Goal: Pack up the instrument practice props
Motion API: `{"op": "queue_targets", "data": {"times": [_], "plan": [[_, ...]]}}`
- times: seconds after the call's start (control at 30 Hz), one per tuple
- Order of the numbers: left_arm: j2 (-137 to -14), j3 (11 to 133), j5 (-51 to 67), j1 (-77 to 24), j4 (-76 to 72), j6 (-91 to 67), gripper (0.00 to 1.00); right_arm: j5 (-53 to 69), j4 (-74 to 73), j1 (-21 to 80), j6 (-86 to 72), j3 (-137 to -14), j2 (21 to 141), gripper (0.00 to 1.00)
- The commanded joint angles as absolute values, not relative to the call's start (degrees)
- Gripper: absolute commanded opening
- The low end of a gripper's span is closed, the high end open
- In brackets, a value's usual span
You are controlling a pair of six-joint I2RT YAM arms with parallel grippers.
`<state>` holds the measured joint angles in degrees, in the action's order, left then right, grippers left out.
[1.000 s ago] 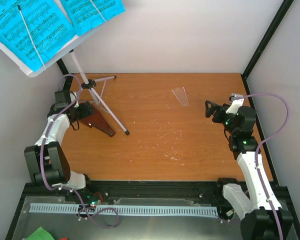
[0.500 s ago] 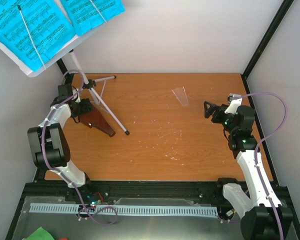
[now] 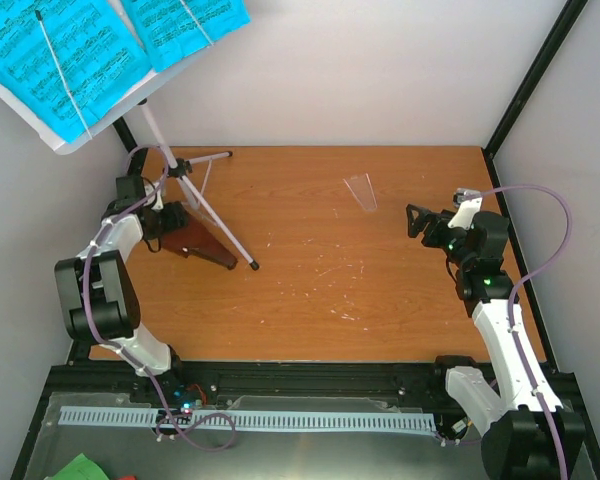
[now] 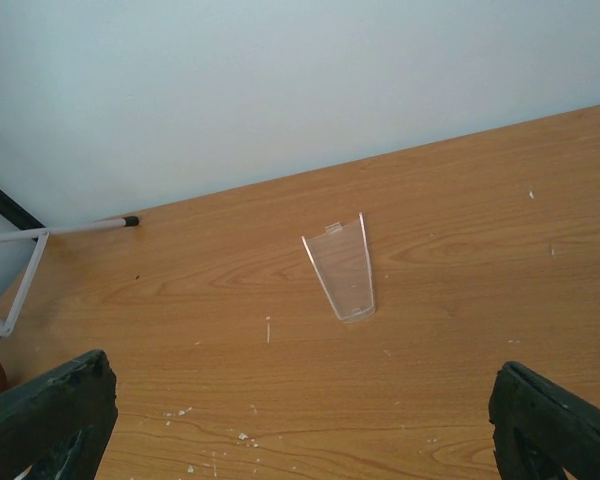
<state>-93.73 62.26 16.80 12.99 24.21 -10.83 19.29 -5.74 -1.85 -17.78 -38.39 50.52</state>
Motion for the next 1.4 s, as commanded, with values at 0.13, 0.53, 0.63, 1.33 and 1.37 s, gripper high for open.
{"op": "queue_targets", "data": {"times": [0.13, 0.53, 0.63, 1.33, 1.37], "plan": [[-85.4, 52.5, 26.4, 12.8, 26.5, -15.6, 0.69, 20.8, -3.9, -2.0, -17.2, -37.4, 50.6, 1.0], [-77.2, 53.1, 24.1, 12.8, 29.9, -15.8, 0.78, 21.8, -2.6, -2.0, -18.0, -36.7, 52.2, 1.0], [-80.5, 55.9, 22.5, 12.8, 29.5, -15.3, 0.8, 21.7, -3.1, -2.0, -17.7, -36.7, 51.9, 1.0], [-91.3, 60.2, 29.0, 12.5, 22.2, -10.3, 0.77, 22.2, -2.9, -2.0, -17.2, -36.1, 51.3, 1.0], [-91.1, 59.8, 29.0, 12.5, 22.4, -10.3, 0.77, 22.3, -2.7, -2.0, -17.2, -36.1, 51.4, 1.0]]}}
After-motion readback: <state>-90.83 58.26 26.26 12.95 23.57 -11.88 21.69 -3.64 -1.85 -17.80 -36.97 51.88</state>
